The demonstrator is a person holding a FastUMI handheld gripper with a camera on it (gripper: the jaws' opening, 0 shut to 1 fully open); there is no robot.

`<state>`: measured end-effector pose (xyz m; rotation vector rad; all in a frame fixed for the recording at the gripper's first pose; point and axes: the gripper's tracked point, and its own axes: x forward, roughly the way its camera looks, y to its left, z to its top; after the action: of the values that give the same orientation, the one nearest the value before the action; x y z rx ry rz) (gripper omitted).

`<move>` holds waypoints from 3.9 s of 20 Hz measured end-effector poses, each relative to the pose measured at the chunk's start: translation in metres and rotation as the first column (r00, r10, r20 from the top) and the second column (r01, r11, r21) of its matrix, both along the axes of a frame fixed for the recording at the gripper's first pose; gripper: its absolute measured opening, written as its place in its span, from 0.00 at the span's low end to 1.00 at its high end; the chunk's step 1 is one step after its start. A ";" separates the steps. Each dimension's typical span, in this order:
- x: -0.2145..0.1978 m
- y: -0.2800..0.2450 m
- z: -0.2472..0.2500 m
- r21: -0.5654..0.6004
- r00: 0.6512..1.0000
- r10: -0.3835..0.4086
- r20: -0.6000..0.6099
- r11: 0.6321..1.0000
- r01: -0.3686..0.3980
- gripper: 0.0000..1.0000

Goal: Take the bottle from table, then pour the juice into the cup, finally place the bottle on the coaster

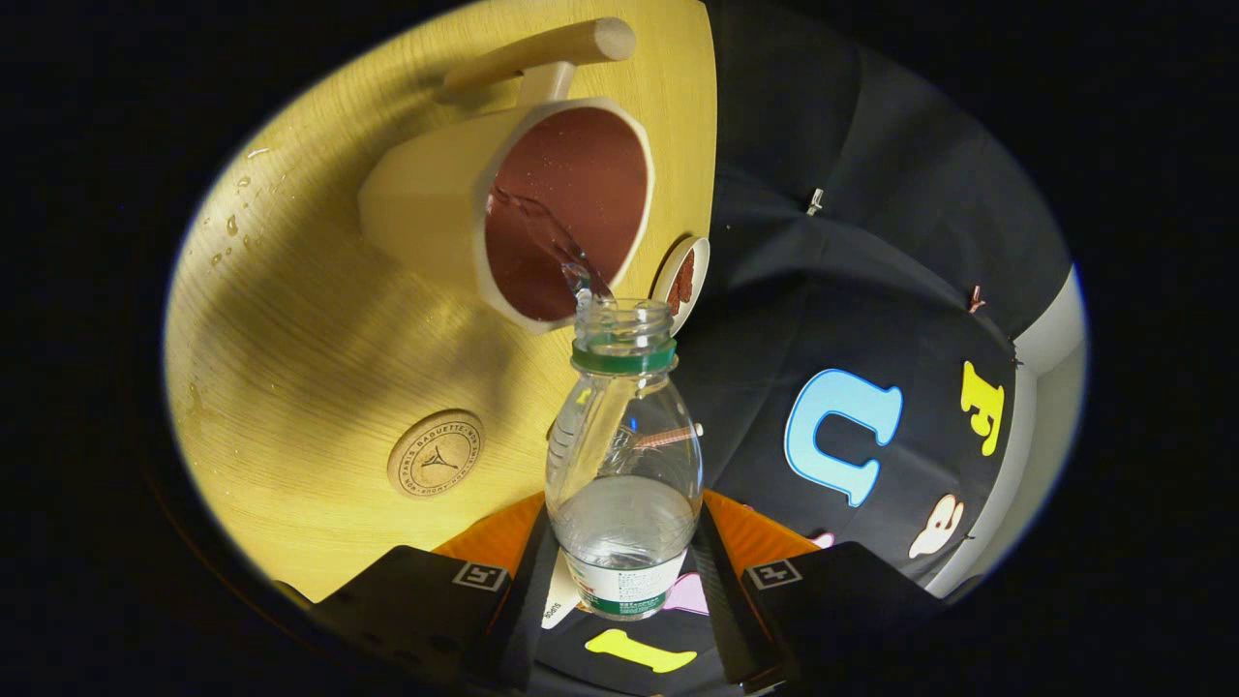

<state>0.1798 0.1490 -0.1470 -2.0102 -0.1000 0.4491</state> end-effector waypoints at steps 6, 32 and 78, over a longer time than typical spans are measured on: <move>-0.003 0.008 0.005 -0.049 0.999 0.037 0.012 0.998 -0.036 0.74; -0.009 0.024 0.013 -0.226 0.989 0.137 0.054 0.966 -0.122 0.74; 0.013 -0.049 0.071 0.872 0.858 0.161 -0.487 0.045 0.487 0.75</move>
<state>0.1929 0.1002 -0.0763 -0.3685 0.1352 0.4814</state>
